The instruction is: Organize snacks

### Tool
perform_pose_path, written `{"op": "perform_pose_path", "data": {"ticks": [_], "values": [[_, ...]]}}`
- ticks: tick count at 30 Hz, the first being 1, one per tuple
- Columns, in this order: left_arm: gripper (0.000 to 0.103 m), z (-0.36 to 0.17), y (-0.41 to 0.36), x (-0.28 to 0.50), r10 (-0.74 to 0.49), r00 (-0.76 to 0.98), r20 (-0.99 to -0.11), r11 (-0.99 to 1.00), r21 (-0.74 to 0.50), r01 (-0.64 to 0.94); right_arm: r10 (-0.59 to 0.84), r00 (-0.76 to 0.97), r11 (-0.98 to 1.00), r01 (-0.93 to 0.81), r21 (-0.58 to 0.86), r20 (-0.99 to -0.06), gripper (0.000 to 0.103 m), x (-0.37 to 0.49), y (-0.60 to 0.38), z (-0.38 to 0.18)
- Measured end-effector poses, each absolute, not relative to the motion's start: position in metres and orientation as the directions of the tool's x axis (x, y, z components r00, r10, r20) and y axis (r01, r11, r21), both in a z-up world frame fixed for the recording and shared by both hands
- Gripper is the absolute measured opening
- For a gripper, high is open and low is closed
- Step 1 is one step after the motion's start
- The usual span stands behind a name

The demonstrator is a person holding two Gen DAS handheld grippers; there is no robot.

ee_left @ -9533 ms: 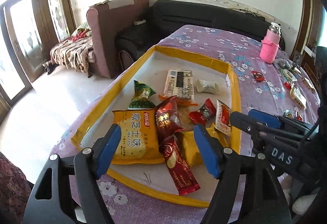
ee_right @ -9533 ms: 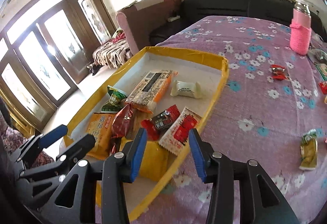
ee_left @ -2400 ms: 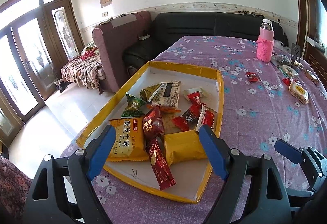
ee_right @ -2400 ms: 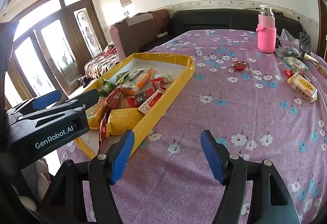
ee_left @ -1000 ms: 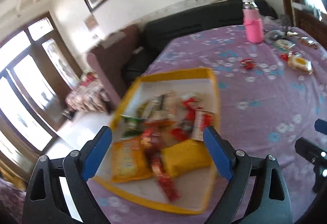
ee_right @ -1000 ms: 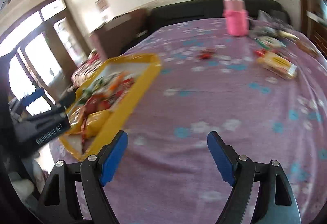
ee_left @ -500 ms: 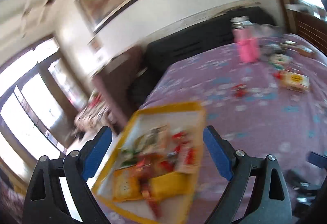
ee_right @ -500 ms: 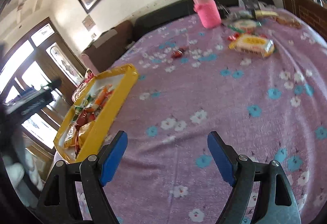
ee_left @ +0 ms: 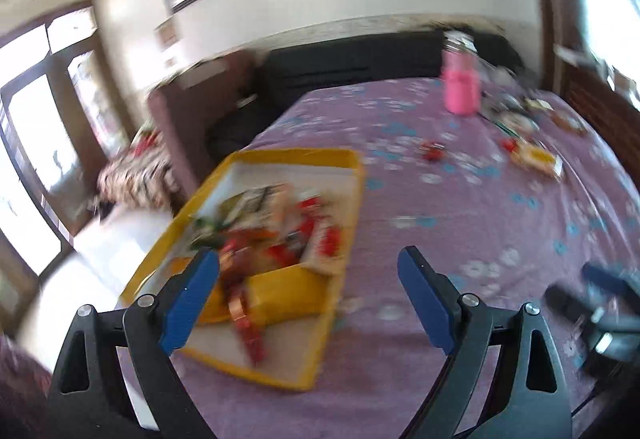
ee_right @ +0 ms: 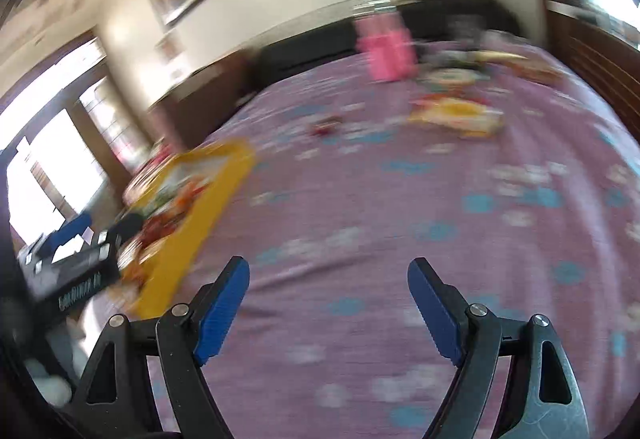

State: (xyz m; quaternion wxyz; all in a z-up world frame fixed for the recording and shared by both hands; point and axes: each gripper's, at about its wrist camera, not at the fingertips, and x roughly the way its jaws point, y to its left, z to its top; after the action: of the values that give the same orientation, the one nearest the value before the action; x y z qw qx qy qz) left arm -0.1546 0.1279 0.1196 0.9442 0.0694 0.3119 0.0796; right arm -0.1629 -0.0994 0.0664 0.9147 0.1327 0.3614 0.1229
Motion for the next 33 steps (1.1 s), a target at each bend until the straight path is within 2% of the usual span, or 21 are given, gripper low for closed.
{"op": "perform_pose_path", "data": {"ticks": [5, 11, 18, 19, 20, 25, 29, 33], "values": [[0.092, 0.118, 0.175, -0.170, 0.248, 0.778, -0.577, 0.969, 0.131, -0.211, 0.396, 0.649, 0.917, -0.247, 0.312, -0.650, 0.082, -0.162, -0.036, 0.058], [0.092, 0.117, 0.177, -0.176, 0.213, 0.796, -0.566, 0.976, 0.095, -0.193, 0.380, 0.626, 0.925, -0.255, 0.282, -0.681, 0.082, -0.174, -0.019, 0.050], [0.094, 0.145, 0.160, -0.191, 0.262, 0.865, -0.428, 0.965, 0.141, -0.222, 0.334, 0.685, 0.942, -0.257, 0.213, -0.648, 0.082, -0.181, -0.020, 0.073], [0.096, 0.148, 0.159, -0.192, 0.270, 0.869, -0.416, 0.962, 0.149, -0.228, 0.331, 0.694, 0.943, -0.259, 0.207, -0.640, 0.083, -0.181, -0.020, 0.077], [0.103, 0.150, 0.159, -0.192, 0.278, 0.870, -0.407, 0.960, 0.156, -0.234, 0.331, 0.699, 0.943, -0.263, 0.203, -0.634, 0.083, -0.180, -0.018, 0.080], [0.103, 0.155, 0.163, -0.190, 0.349, 0.861, -0.371, 0.936, 0.183, -0.300, 0.340, 0.693, 0.939, -0.283, 0.194, -0.635, 0.083, -0.166, -0.004, 0.085], [0.103, 0.143, 0.172, -0.186, 0.384, 0.838, -0.388, 0.923, 0.182, -0.338, 0.359, 0.680, 0.930, -0.315, 0.187, -0.639, 0.083, -0.157, 0.012, 0.083], [0.103, 0.129, 0.182, -0.173, 0.329, 0.825, -0.460, 0.944, 0.149, -0.294, 0.370, 0.661, 0.924, -0.336, 0.183, -0.652, 0.083, -0.150, 0.027, 0.077]]}}
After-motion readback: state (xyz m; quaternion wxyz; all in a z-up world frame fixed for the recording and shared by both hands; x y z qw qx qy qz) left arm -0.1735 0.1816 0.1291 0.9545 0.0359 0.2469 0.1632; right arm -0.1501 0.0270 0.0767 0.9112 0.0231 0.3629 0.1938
